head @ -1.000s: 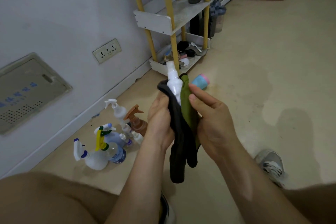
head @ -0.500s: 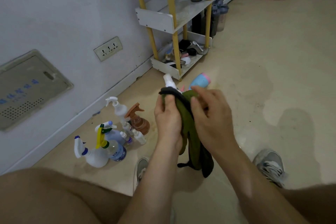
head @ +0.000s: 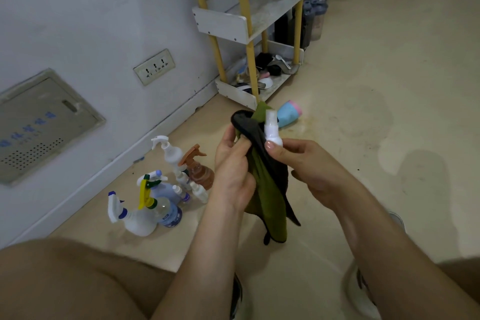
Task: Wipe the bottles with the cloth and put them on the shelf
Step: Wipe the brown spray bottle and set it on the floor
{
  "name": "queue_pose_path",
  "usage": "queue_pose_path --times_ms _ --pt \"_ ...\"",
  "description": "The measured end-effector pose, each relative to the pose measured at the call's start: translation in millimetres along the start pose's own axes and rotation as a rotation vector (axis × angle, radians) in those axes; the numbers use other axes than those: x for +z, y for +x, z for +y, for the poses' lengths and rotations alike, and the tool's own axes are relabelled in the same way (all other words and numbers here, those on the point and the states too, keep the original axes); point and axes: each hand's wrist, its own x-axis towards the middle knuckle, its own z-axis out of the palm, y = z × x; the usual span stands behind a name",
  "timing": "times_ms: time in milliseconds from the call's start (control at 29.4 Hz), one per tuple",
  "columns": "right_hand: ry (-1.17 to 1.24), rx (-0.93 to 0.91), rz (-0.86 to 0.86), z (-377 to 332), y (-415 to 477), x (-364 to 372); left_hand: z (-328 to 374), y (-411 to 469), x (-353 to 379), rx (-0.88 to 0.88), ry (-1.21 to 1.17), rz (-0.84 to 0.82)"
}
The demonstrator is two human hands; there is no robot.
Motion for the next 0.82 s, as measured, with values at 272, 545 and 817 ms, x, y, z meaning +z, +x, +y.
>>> queue_pose_path --times_ms 272,545,817 --pt "-0.091 0.016 -0.089 0 -1 3 10 7 5 0.233 0.669 -0.151" --pt "-0.013 0.031 -0.044 8 -2 2 19 22 -4 0.436 1.172 -0.166" --pt "-0.137 -0.014 0.019 3 6 -2 19 26 -9 0.634 1.279 -0.020"
